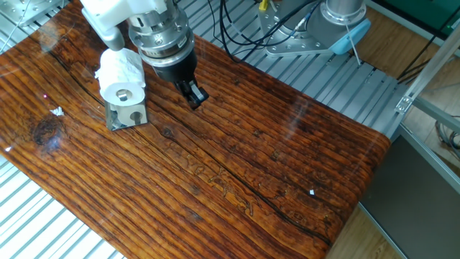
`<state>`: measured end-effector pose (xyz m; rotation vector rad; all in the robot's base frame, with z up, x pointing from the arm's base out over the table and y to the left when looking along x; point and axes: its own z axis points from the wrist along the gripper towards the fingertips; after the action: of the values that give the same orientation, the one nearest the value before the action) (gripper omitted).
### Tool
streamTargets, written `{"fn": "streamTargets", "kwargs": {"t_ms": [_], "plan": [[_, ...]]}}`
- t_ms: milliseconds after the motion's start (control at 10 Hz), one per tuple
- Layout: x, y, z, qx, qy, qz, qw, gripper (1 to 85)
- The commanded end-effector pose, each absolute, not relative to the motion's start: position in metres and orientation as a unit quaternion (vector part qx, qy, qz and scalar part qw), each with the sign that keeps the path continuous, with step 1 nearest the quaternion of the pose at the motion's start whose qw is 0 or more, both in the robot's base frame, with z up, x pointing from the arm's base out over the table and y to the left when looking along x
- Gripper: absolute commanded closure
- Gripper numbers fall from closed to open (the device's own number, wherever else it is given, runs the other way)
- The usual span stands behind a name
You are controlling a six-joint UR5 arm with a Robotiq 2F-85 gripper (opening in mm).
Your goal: Take the roll of paper down from the shelf
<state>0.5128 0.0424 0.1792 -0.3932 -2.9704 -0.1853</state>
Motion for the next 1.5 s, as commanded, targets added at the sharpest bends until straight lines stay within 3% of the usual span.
{"fn": "streamTargets", "kwargs": {"t_ms": [0, 1200, 1400], "plan": [[0.515, 0.047, 0.179, -0.135, -0.986, -0.073, 0.067, 84.7], [0.521, 0.035, 0.178, -0.116, -0.991, -0.055, 0.048, 84.7], [0.535, 0.024, 0.173, -0.103, -0.994, -0.042, 0.014, 84.7]]}}
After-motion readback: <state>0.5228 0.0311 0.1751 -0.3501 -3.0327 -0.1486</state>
